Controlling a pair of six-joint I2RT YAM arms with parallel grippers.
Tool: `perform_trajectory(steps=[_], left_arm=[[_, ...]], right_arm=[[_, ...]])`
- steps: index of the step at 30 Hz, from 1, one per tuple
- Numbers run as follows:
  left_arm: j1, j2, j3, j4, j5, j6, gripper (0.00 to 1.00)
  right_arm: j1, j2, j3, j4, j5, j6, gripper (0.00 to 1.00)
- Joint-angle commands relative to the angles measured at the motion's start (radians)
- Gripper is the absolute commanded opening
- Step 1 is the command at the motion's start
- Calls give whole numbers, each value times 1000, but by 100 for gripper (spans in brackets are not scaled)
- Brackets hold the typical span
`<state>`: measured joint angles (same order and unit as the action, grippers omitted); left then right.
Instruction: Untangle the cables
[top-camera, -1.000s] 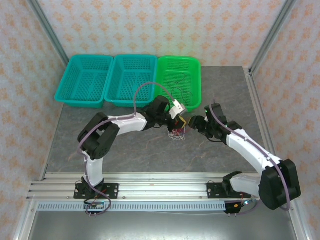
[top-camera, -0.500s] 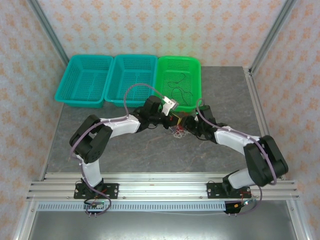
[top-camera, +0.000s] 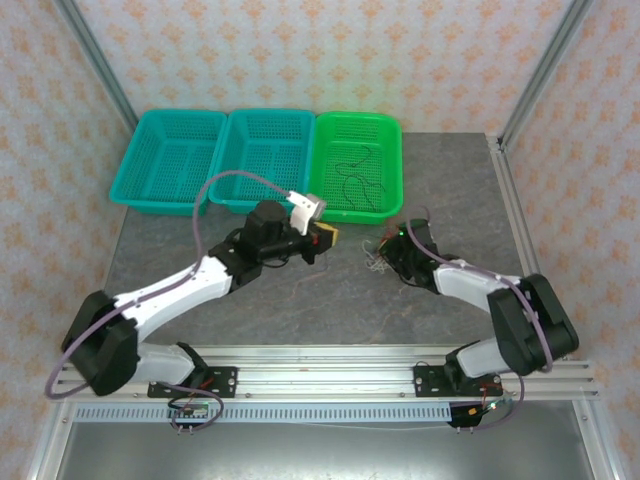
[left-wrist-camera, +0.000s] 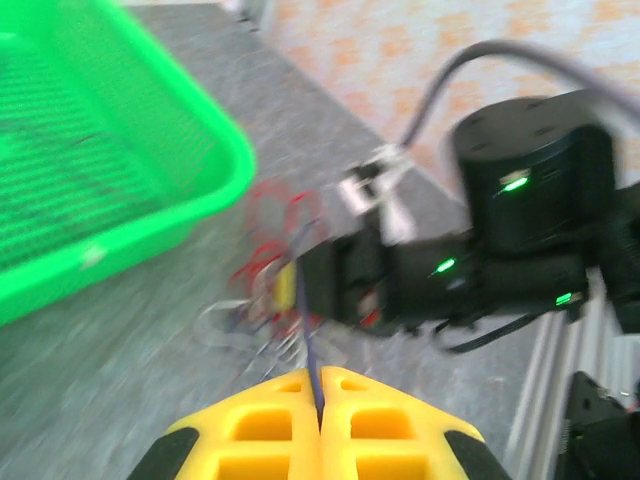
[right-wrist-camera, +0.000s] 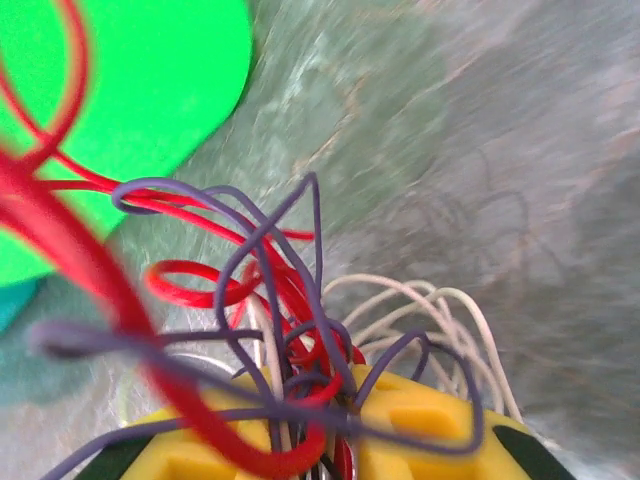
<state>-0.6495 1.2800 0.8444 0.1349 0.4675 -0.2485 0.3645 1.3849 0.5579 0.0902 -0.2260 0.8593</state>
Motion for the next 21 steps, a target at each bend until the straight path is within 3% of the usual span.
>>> perform_trajectory(steps=[1, 4, 6, 9, 12, 14, 17, 19, 21], left_arm=[[51, -235, -5, -79, -266, -44, 0], [107, -374, -64, -191, -368, -83, 0], [132, -429, -104, -243, -354, -77, 0], [133, -444, -175, -239, -207, -38, 0], [116, -408, -290, -90, -52, -84, 0], [71, -381, -349, 16, -34, -91, 0], [-27, -340, -353, 88, -37, 12, 17], [-75, -309, -315, 81, -38, 108, 31], [-87, -284, -268, 69, -46, 199, 38]], right_arm=[[-113, -64, -59, -239, 243, 125, 18], [-181, -141, -78, -267, 254, 105, 18], [-204, -187, -88, -256, 244, 77, 17], [-208, -244, -90, -180, 168, -29, 0], [-193, -256, -58, -77, -48, -189, 0], [-170, -250, -5, -103, -129, -278, 0], [-137, -239, 66, -165, -251, -413, 0], [-87, -240, 119, -235, -274, -515, 0], [-14, -243, 185, -329, -250, -629, 0]])
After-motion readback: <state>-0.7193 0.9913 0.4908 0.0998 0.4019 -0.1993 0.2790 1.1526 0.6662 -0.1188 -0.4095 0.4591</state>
